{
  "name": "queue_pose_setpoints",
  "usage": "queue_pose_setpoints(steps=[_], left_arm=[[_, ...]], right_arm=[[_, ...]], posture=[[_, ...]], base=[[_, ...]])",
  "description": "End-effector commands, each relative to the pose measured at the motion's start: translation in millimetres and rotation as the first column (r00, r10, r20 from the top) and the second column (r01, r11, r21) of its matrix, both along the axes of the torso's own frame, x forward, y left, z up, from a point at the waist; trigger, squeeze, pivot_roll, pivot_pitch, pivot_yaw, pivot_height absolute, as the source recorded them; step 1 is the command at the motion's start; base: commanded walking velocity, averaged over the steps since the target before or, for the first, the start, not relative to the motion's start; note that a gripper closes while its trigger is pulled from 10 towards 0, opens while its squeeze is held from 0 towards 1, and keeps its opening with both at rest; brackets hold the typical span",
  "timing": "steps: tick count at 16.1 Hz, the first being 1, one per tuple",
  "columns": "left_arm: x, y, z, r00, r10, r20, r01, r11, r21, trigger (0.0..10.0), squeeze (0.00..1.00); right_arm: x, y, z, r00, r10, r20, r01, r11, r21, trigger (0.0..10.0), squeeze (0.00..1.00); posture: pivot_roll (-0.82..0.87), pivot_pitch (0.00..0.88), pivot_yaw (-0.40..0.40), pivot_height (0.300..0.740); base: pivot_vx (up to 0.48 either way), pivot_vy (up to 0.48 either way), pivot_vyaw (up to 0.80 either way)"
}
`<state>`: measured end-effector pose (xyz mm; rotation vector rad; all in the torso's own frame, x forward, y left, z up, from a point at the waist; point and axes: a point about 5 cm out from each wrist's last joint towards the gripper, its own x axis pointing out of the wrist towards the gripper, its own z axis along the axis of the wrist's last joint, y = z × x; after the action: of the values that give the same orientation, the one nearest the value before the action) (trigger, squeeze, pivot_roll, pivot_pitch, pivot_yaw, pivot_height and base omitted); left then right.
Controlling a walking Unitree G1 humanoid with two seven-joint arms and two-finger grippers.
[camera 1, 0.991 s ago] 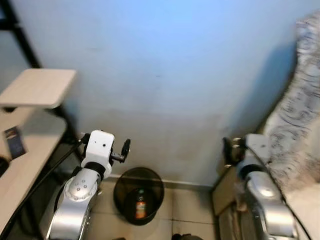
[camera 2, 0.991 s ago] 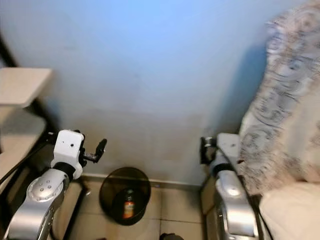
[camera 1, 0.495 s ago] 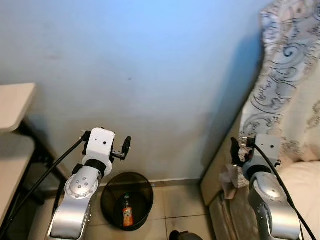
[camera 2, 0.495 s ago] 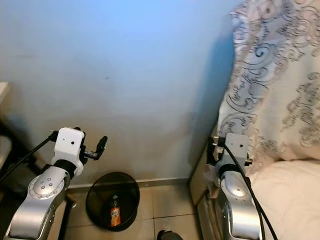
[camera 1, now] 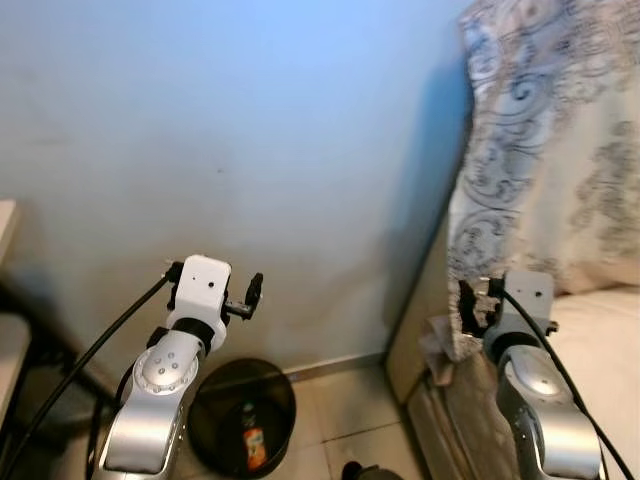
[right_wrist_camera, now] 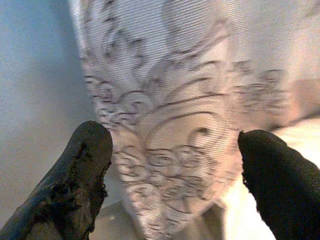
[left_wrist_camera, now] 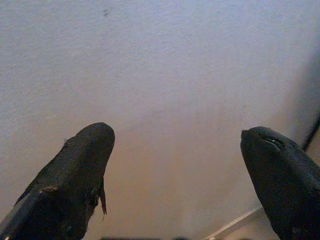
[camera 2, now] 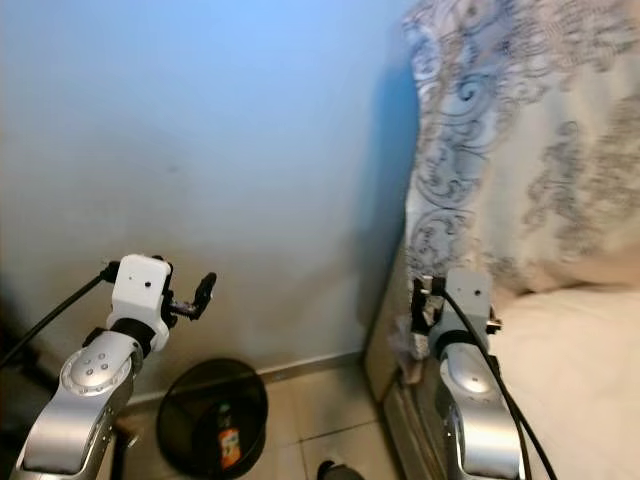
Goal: Clean up the room
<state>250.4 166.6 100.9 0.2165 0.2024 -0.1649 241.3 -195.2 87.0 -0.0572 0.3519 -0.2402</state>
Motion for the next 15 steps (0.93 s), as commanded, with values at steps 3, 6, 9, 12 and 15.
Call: queue_pose_setpoints(steps=[3,6,9,12,15], left_arm=[[0.3,2.6,-0.4,1.000,0.023,0.001,-0.023,1.000,-0.018,10.0,0.00],[2.2,3.7,0.0,1.000,0.027,0.005,-0.027,1.000,-0.012,10.0,0.00],[3.0,5.0,-0.4,1.000,0.030,0.005,-0.030,1.000,-0.008,10.0,0.00],[3.5,3.9,-0.5,1.000,0.026,0.006,-0.026,1.000,-0.008,10.0,0.00],[2.7,5.2,0.0,0.999,0.035,0.015,-0.034,0.999,-0.015,10.0,0.00]], right_arm=[[-0.5,-0.3,4.5,1.000,-0.002,0.015,0.002,1.000,-0.006,10.0,0.00],[0.7,0.7,4.1,1.000,0.007,0.015,-0.007,1.000,-0.007,10.0,0.00],[0.8,-0.8,4.3,1.000,0.005,0.015,-0.005,1.000,-0.009,10.0,0.00],[1.4,-0.8,4.3,1.000,0.003,0.015,-0.003,1.000,-0.011,10.0,0.00],[2.1,0.9,6.5,0.999,0.021,0.027,-0.020,1.000,-0.018,10.0,0.00]], posture=[[0.07,0.000,0.029,0.740],[0.08,0.000,0.032,0.740],[0.08,0.000,0.031,0.740],[0.08,0.000,0.032,0.740],[0.07,0.000,0.032,0.740]], base=[[0.000,0.000,-0.77],[0.000,0.000,-0.77],[0.000,0.000,-0.77],[0.000,0.000,-0.77],[0.000,0.000,-0.77]])
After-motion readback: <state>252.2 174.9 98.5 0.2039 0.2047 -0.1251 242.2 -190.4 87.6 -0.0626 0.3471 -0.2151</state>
